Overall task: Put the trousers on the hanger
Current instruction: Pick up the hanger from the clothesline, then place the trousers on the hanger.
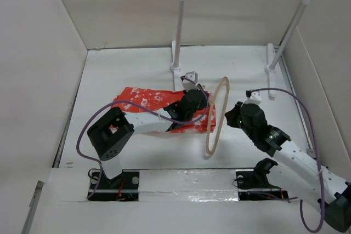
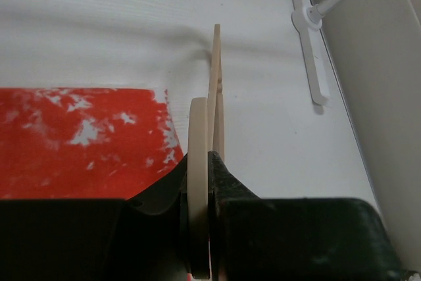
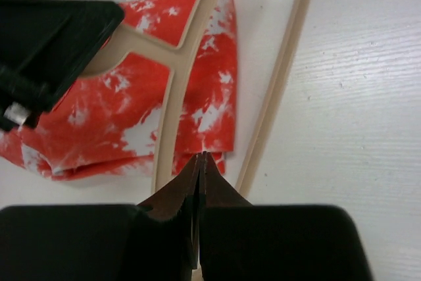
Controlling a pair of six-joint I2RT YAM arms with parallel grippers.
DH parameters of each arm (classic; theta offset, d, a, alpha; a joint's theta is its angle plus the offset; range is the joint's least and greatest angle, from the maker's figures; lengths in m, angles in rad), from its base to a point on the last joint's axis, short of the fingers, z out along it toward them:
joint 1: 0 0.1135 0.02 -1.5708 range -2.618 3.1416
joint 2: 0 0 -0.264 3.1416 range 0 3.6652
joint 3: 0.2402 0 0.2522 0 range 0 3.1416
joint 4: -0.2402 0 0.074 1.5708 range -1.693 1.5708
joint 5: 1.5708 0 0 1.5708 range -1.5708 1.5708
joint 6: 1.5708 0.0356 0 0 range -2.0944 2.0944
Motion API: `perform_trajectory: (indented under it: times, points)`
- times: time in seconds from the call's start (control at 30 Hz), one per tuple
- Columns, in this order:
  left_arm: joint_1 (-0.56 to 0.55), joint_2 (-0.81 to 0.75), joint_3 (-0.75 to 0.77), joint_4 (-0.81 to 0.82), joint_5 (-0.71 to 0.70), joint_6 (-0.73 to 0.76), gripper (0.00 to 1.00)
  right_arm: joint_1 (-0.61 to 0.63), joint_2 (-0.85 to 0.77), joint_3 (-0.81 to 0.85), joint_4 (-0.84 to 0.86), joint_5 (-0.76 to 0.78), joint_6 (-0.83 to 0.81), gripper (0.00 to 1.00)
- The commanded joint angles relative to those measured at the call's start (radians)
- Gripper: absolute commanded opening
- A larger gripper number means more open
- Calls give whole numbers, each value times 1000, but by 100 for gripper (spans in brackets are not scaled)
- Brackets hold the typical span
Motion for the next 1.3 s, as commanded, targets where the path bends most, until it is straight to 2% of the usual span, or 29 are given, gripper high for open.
perform_trajectory:
  times: [0.0,0.07,0.1,0.13,0.17,0.27,0.47,0.67,0.93,0.97,1.0,1.03,1.1,1.27]
  points:
    - [0,-73,-80,127,-110,-62,0,-145,69,-11,197,-179,-100,0]
    - [0,-78,-122,155,-158,-74,0,-197,173,-8,242,-268,-120,0]
    - [0,-83,-135,170,-173,-74,0,-222,208,-8,304,-294,-125,4]
    - [0,-81,-148,191,-183,-68,0,-260,282,1,334,-329,-141,11]
    - [11,-78,-156,204,-175,-65,0,-273,319,10,352,-380,-146,25]
    - [40,-49,-159,210,-135,-76,0,-282,466,59,457,-450,-157,38]
    - [72,-29,-175,222,-91,-62,0,-302,695,136,533,-440,-151,49]
    - [82,-17,-191,254,-28,-42,0,-302,836,133,618,-440,-125,50]
    - [91,34,-195,273,6,-42,0,-260,853,79,672,-405,-83,43]
    - [91,36,-199,273,0,-41,0,-251,839,65,676,-402,-82,38]
    - [91,36,-202,273,-3,-39,0,-251,835,58,688,-406,-80,15]
    - [91,34,-202,270,-6,-38,0,-251,830,53,692,-412,-79,6]
    - [91,20,-211,264,-11,-33,0,-251,798,33,702,-426,-77,0]
    - [114,-18,-251,245,-43,14,0,-273,631,-11,669,-435,-73,0]
